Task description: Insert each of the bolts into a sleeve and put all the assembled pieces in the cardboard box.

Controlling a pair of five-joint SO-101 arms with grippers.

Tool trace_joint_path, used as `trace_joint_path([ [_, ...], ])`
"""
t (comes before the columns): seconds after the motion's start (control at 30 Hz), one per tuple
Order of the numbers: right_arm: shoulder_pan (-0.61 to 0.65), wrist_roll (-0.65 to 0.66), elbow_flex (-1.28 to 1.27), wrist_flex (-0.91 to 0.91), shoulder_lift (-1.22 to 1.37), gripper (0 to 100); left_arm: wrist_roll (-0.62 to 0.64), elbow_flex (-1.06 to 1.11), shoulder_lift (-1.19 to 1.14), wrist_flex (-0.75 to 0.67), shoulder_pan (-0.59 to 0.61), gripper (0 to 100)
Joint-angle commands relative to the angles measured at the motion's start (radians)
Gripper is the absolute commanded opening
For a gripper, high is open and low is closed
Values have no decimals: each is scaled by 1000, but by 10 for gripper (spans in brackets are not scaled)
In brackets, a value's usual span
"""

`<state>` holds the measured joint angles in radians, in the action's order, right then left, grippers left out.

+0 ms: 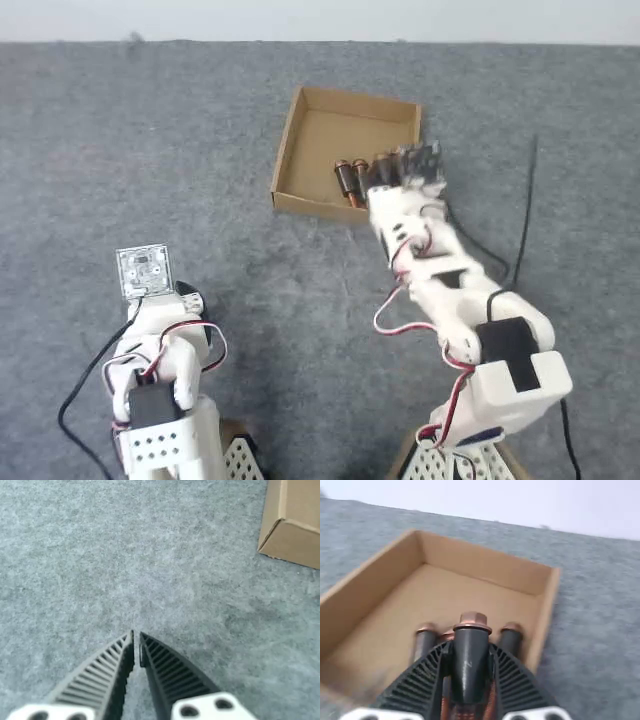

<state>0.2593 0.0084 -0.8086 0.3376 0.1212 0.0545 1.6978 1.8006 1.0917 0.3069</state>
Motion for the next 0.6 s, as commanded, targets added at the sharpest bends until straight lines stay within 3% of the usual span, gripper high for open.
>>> trace_joint_path([
  [0.0, -22, 12, 204, -203, -5, 6, -9, -13, 17, -5, 5, 21],
  [0.27, -1, 12, 488, -515, 35, 6, -9, -13, 17, -5, 5, 21],
  [0.43, 5, 12, 640, -579, 197, 6, -15, -13, 17, -6, 5, 21],
  [0.57, 8, 12, 723, -590, 300, 9, -115, -13, 17, -6, 5, 21],
])
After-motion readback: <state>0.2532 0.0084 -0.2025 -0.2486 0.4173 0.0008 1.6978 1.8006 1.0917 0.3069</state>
